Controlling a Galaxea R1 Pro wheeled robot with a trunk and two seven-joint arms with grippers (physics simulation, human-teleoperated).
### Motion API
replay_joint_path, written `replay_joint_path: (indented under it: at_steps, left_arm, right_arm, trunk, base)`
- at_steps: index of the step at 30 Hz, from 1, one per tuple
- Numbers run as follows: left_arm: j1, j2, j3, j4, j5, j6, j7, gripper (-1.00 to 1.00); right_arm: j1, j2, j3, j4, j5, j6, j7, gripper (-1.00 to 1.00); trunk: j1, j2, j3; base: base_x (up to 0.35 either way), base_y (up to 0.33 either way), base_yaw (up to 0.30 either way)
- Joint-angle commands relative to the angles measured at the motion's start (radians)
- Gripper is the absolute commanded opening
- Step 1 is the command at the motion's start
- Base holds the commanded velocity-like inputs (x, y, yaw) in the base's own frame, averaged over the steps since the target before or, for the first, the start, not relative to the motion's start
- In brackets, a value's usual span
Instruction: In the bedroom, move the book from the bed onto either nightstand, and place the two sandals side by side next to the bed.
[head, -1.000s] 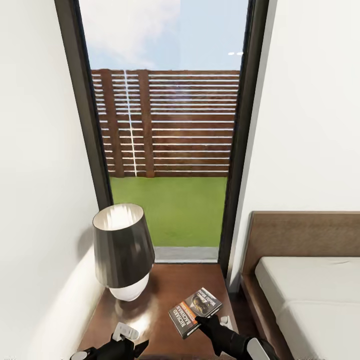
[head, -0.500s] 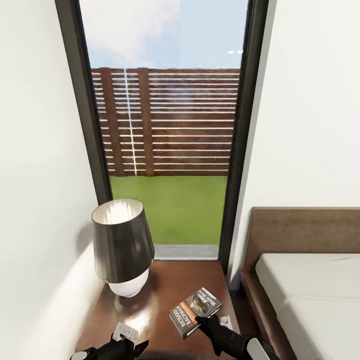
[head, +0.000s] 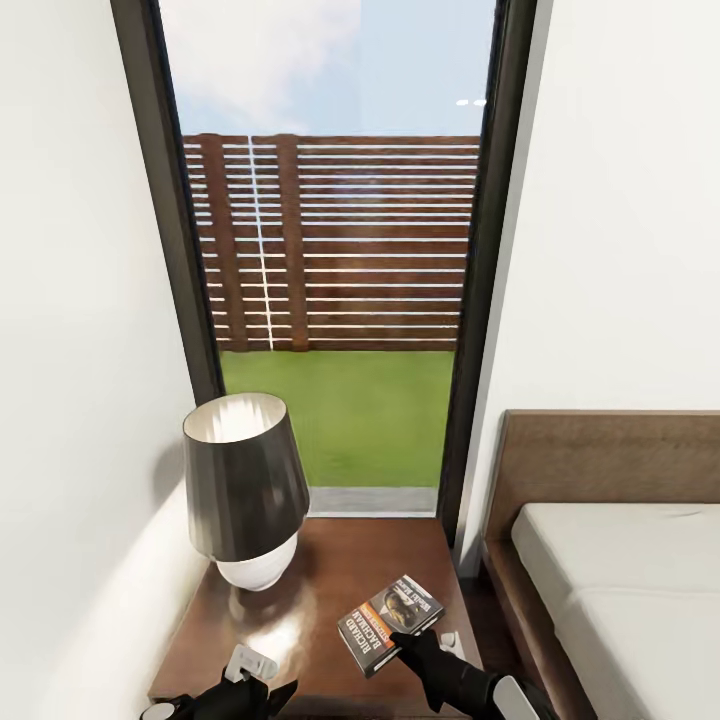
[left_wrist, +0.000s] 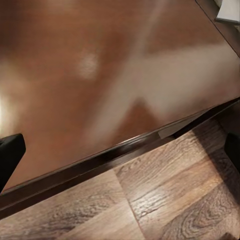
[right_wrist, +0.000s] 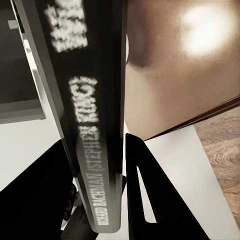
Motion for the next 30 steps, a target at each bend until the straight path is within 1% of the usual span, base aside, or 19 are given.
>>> replay_joint_path:
  at_steps: [1,6,9,10,12,13,14,15,16,17,18,19,21,23,25,27,30]
  left_arm:
    - [-0.001,0.0,0.008,0.0,-0.011,-0.006,-0.004,1.0]
    - [-0.001,0.0,0.007,0.0,-0.013,-0.008,-0.011,1.0]
    - [-0.001,0.0,0.006,-0.001,-0.013,-0.014,-0.029,1.0]
    - [-0.001,0.0,0.006,-0.004,-0.013,-0.022,-0.048,1.0]
    - [-0.001,0.001,0.008,-0.017,-0.012,-0.045,-0.116,1.0]
    - [-0.001,0.002,0.009,-0.024,-0.012,-0.05,-0.138,1.0]
    - [-0.001,0.003,0.01,-0.045,-0.011,-0.056,-0.184,1.0]
    - [-0.001,0.004,0.01,-0.058,-0.01,-0.058,-0.207,1.0]
    - [-0.001,0.004,0.011,-0.09,-0.009,-0.059,-0.252,1.0]
    - [-0.001,0.005,0.011,-0.106,-0.009,-0.059,-0.273,1.0]
    - [-0.001,0.005,0.012,-0.152,-0.008,-0.05,-0.332,1.0]
    - [-0.001,0.005,0.013,-0.166,-0.008,-0.043,-0.351,1.0]
    - [-0.001,0.005,0.013,-0.229,-0.008,0.024,-0.427,1.0]
    - [-0.001,0.005,0.013,-0.269,-0.009,0.063,-0.459,1.0]
    - [-0.001,0.004,0.01,-0.357,-0.009,0.128,-0.504,1.0]
    - [-0.001,0.004,0.01,-0.433,-0.008,0.187,-0.533,1.0]
    - [-0.001,0.004,0.011,-0.447,-0.004,0.199,-0.539,1.0]
  right_arm:
    - [-0.001,0.001,-0.007,-0.001,0.0,0.006,0.001,-1.0]
    - [-0.001,0.001,-0.007,-0.001,0.0,0.006,0.001,-1.0]
    - [-0.001,0.001,-0.007,-0.001,0.0,0.006,0.001,-1.0]
    - [-0.001,0.001,-0.007,-0.001,0.0,0.006,0.001,-1.0]
    - [-0.001,0.001,-0.007,-0.001,0.0,0.006,0.001,-1.0]
    - [-0.001,0.001,-0.007,-0.001,0.0,0.006,0.001,-1.0]
    - [-0.001,0.001,-0.007,-0.001,0.0,0.006,0.001,-1.0]
    - [-0.001,0.001,-0.007,-0.001,0.0,0.006,0.001,-1.0]
    - [-0.001,0.001,-0.006,-0.001,0.0,0.005,0.001,-1.0]
    - [-0.001,0.001,-0.006,-0.001,0.0,0.005,0.001,-1.0]
    - [-0.001,0.001,-0.007,-0.001,0.0,0.005,0.001,-1.0]
    - [-0.001,0.001,-0.007,-0.001,0.0,0.005,0.001,-1.0]
    - [-0.001,0.001,-0.006,-0.001,0.0,0.005,0.001,-1.0]
    - [-0.001,0.001,-0.006,-0.001,0.0,0.005,0.001,-1.0]
    - [-0.001,0.001,-0.006,-0.001,0.0,0.005,0.001,-1.0]
    - [-0.001,0.001,-0.006,-0.001,0.0,0.005,0.001,-1.0]
    - [-0.001,0.001,-0.006,-0.001,0.0,0.005,0.0,-1.0]
  trunk:
    - [0.0,-0.001,-0.001]
    - [0.0,-0.001,-0.001]
    - [0.0,-0.001,-0.001]
    - [0.0,-0.001,-0.001]
    - [0.0,-0.001,-0.001]
    - [0.0,-0.001,-0.001]
    - [0.0,-0.001,-0.001]
    - [0.0,-0.001,-0.001]
    - [0.0,-0.001,-0.001]
    - [0.0,-0.001,-0.001]
    - [0.0,-0.001,-0.001]
    - [0.0,-0.001,-0.001]
    - [0.0,-0.001,-0.001]
    - [0.0,-0.001,-0.001]
    - [0.0,-0.001,-0.001]
    - [0.0,-0.001,-0.001]
    - [0.0,-0.001,-0.001]
  base:
    - [0.0,0.0,0.0]
    - [0.0,0.0,0.0]
    - [0.0,0.0,0.0]
    - [0.0,0.0,0.0]
    - [0.0,0.0,0.0]
    - [0.0,0.0,0.0]
    - [0.0,0.0,0.0]
    - [0.0,0.0,0.0]
    - [0.0,0.0,0.0]
    - [0.0,0.0,0.0]
    - [0.0,0.0,0.0]
    - [0.0,0.0,0.0]
    - [0.0,0.0,0.0]
    - [0.0,0.0,0.0]
    - [0.0,0.0,0.0]
    - [0.0,0.0,0.0]
    - [0.0,0.0,0.0]
